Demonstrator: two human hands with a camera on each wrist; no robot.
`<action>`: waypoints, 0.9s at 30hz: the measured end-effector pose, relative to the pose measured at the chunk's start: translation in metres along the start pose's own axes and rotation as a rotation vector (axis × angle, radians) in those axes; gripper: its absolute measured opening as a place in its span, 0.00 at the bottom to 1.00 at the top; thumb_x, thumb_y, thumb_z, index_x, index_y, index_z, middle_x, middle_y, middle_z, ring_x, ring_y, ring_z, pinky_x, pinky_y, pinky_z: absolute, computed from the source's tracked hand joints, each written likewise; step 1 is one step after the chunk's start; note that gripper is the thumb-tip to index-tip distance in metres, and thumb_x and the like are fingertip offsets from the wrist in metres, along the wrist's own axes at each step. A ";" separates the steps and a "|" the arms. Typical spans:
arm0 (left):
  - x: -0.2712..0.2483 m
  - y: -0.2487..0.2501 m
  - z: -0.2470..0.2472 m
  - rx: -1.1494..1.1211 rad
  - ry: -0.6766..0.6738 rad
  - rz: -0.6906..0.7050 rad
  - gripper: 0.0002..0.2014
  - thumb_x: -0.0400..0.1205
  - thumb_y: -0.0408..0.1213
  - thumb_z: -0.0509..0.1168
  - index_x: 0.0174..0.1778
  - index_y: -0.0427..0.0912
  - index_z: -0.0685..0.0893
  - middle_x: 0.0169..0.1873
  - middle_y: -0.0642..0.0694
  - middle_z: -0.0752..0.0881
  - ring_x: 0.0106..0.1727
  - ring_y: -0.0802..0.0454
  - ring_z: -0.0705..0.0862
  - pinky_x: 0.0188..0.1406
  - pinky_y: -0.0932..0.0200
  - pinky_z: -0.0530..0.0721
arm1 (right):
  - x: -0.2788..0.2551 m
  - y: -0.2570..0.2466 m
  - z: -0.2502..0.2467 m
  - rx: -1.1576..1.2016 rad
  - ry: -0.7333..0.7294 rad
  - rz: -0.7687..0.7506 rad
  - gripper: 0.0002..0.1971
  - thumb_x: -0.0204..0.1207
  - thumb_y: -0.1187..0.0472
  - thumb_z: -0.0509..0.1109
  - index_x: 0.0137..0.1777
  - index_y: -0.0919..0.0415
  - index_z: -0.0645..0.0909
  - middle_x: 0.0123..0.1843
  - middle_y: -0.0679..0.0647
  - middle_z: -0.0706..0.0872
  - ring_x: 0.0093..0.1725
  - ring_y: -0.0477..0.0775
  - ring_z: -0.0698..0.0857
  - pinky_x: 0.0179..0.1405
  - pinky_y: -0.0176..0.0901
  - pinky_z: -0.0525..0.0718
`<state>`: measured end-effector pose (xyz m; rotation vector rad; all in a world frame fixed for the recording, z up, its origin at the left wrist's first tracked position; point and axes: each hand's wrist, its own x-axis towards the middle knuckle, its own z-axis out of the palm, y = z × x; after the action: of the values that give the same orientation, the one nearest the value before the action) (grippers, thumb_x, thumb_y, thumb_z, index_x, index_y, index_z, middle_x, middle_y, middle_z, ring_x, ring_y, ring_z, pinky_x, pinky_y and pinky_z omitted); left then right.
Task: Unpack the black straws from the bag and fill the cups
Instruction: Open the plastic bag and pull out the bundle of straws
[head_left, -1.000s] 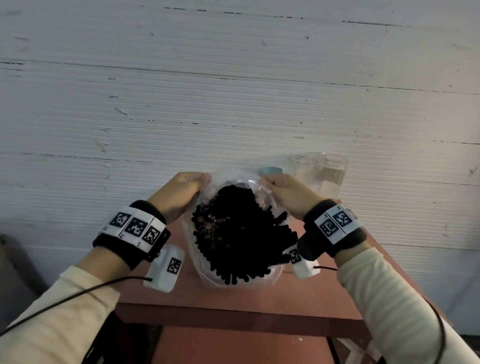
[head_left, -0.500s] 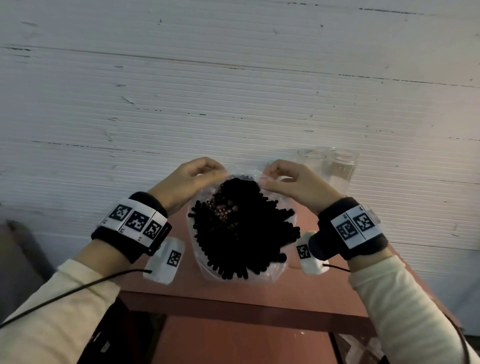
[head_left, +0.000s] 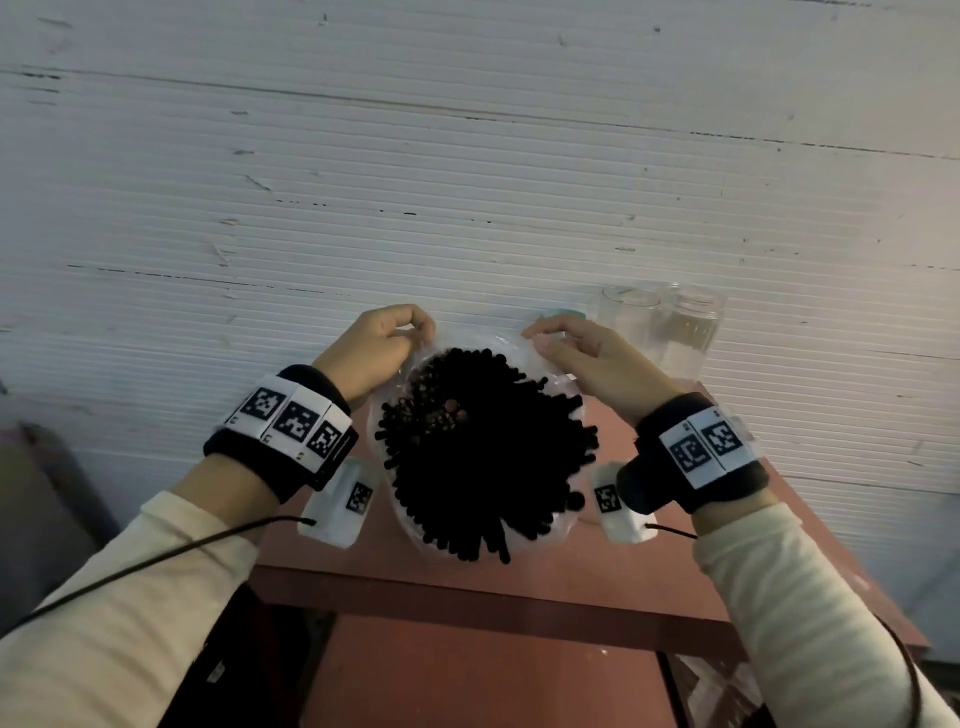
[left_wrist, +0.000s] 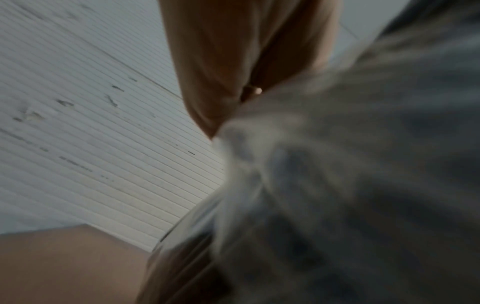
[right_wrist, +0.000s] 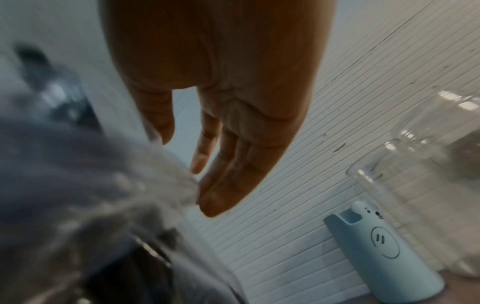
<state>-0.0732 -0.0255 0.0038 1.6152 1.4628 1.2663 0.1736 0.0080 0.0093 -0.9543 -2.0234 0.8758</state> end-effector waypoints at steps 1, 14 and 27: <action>-0.001 0.000 -0.001 -0.057 0.026 -0.037 0.17 0.83 0.22 0.55 0.36 0.45 0.81 0.20 0.53 0.78 0.18 0.59 0.71 0.18 0.68 0.69 | -0.007 0.000 -0.003 0.054 0.001 0.018 0.08 0.83 0.50 0.65 0.56 0.48 0.83 0.46 0.55 0.79 0.38 0.44 0.78 0.36 0.32 0.78; -0.026 -0.028 -0.031 -0.021 -0.162 -0.342 0.11 0.87 0.36 0.59 0.49 0.61 0.75 0.36 0.43 0.77 0.27 0.53 0.75 0.23 0.60 0.73 | -0.039 0.005 0.014 0.187 -0.175 0.090 0.20 0.83 0.70 0.63 0.67 0.45 0.79 0.53 0.51 0.88 0.43 0.52 0.89 0.42 0.48 0.91; -0.024 -0.002 -0.016 -0.222 -0.034 -0.135 0.07 0.86 0.28 0.59 0.47 0.45 0.74 0.24 0.49 0.81 0.17 0.59 0.77 0.18 0.68 0.77 | -0.023 -0.007 0.006 0.147 -0.044 -0.020 0.29 0.78 0.76 0.62 0.66 0.39 0.78 0.44 0.71 0.78 0.38 0.55 0.80 0.39 0.49 0.89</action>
<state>-0.0871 -0.0512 0.0022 1.3634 1.3356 1.2694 0.1767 -0.0167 0.0044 -0.8388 -1.9708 1.0277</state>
